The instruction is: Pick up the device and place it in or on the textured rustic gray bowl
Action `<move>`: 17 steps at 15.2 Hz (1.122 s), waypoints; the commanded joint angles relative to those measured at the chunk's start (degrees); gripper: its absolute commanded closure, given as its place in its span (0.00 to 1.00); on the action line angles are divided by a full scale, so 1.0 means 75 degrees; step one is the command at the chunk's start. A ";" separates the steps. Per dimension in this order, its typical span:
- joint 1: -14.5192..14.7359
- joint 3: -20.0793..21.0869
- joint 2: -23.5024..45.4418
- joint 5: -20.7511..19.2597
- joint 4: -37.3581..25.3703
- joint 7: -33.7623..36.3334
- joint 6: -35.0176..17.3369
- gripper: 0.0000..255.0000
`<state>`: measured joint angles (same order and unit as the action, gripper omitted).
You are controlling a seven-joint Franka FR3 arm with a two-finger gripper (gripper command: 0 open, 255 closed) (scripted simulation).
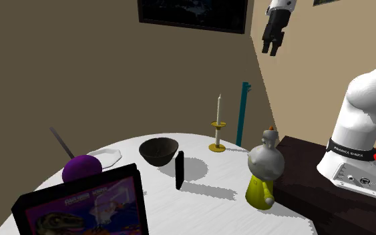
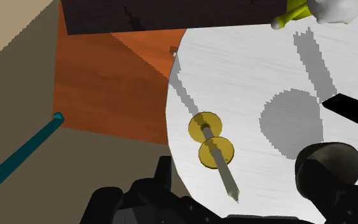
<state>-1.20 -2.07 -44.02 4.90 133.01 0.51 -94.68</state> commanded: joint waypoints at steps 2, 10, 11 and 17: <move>0.0058 0.0136 0.0069 0.0059 0.0107 0.0094 -0.0174 0.00; 0.0516 0.1235 0.0955 0.0468 0.0661 0.0845 -0.1604 0.00; 0.0571 0.1372 0.1108 0.0504 0.0692 0.0942 -0.1786 0.00; 0.0837 0.2200 0.2204 0.0606 0.0693 0.1556 -0.2860 0.00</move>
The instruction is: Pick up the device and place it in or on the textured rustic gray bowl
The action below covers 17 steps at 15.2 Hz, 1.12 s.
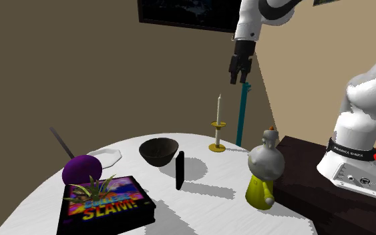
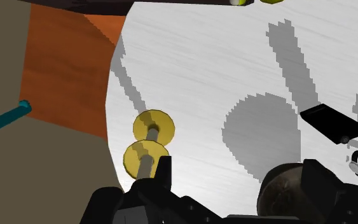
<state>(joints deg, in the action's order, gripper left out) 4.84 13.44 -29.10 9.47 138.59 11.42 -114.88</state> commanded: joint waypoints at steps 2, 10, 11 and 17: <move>0.0094 0.0408 0.0643 -0.0032 -0.0120 0.0329 -0.0511 0.00; 0.0254 0.1450 0.2638 -0.0663 -0.0741 0.1477 -0.1732 0.00; 0.0277 0.1560 0.2917 -0.0814 -0.0857 0.1657 -0.1857 0.00; 0.0581 0.1979 0.4699 -0.2026 -0.1743 0.2867 -0.2397 0.00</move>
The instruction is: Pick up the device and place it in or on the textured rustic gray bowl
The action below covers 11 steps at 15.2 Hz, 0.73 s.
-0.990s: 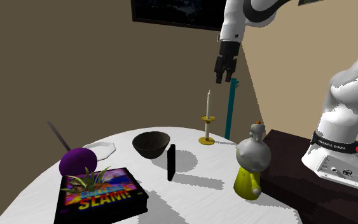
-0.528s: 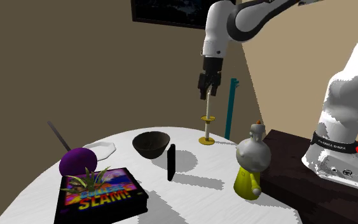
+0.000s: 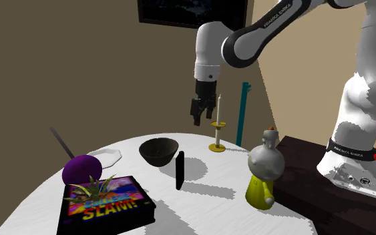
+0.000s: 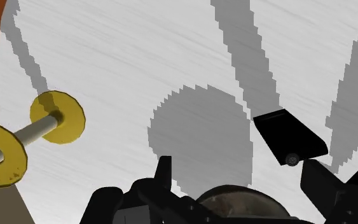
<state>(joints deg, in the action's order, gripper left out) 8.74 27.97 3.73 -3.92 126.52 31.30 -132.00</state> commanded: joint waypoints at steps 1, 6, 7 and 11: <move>0.0157 0.0055 0.0628 -0.0468 -0.0314 0.0420 -0.0165 0.00; 0.0817 -0.0077 0.2139 -0.1505 -0.1349 0.1306 -0.0260 0.00; 0.0971 -0.0129 0.2434 -0.1679 -0.1582 0.1446 -0.0253 0.00; 0.1514 -0.0330 0.3418 -0.2167 -0.2435 0.1823 -0.0178 0.00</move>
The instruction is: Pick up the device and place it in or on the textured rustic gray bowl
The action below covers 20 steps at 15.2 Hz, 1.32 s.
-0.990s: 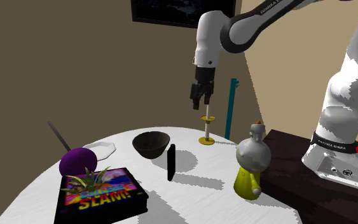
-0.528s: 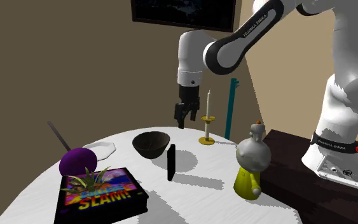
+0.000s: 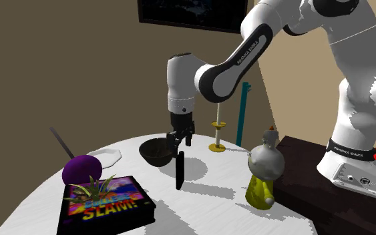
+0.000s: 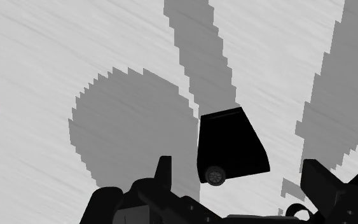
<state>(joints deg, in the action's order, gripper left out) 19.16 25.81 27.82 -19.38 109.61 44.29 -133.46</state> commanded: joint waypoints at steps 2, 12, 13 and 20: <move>0.0166 -0.0107 0.0347 -0.0189 -0.0171 0.0143 -0.0124 0.00; 0.0281 -0.0288 0.0754 -0.0428 -0.0179 0.0291 -0.0501 0.00; 0.0281 -0.0288 0.0754 -0.0428 -0.0179 0.0291 -0.0501 0.00; 0.0282 -0.0288 0.0756 -0.0428 -0.0181 0.0291 -0.0501 1.00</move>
<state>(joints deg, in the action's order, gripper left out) 21.30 23.70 33.47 -22.58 108.20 46.47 -137.25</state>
